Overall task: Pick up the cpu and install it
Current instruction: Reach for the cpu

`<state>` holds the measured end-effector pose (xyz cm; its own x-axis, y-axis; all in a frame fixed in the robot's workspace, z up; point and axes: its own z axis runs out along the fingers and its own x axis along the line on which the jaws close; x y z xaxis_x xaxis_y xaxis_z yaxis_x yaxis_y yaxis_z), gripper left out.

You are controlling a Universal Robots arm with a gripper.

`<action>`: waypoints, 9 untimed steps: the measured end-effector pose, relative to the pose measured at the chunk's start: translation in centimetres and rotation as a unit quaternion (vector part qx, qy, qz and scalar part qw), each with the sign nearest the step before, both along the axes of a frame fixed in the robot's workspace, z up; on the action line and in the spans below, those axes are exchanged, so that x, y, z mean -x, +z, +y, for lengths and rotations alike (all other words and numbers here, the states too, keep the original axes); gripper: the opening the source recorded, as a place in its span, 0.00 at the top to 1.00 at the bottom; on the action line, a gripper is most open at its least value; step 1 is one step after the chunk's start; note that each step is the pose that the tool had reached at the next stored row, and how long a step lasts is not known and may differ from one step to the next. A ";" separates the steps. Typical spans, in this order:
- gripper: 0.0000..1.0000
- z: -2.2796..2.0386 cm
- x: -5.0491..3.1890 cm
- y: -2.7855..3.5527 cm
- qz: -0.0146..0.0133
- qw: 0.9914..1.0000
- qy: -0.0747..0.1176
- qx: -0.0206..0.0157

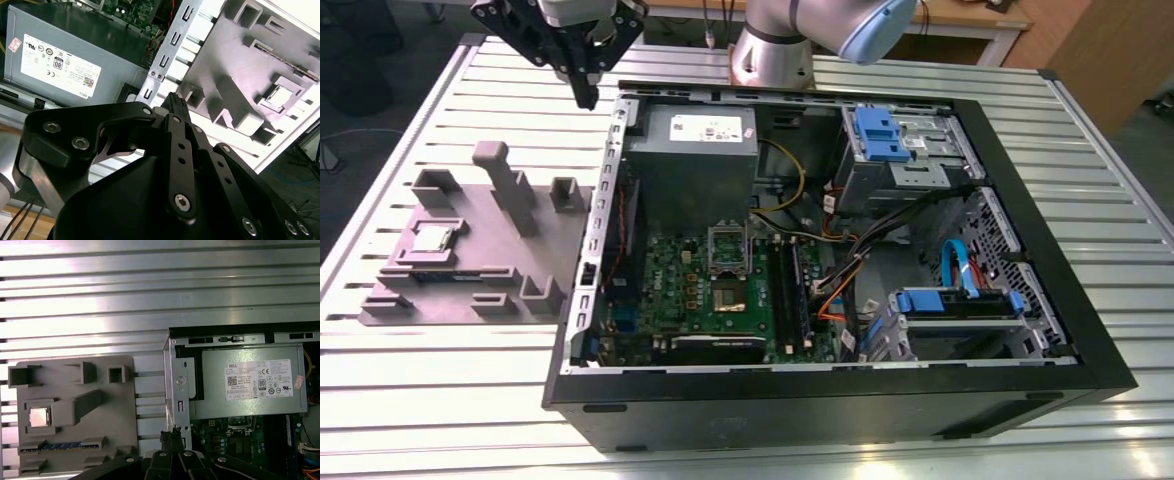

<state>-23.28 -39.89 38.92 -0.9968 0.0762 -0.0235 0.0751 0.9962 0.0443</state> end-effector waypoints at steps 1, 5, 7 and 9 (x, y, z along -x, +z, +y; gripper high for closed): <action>0.90 0.00 0.04 0.00 0.000 1.000 0.000 0.000; 0.90 0.00 0.19 0.00 0.000 1.000 0.000 0.000; 0.90 0.00 0.25 0.01 0.000 1.000 0.000 0.000; 0.90 0.00 0.34 0.00 0.000 1.000 0.000 0.000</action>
<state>-23.62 -39.89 38.93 -0.9968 0.0762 -0.0235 0.0751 0.9962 0.0443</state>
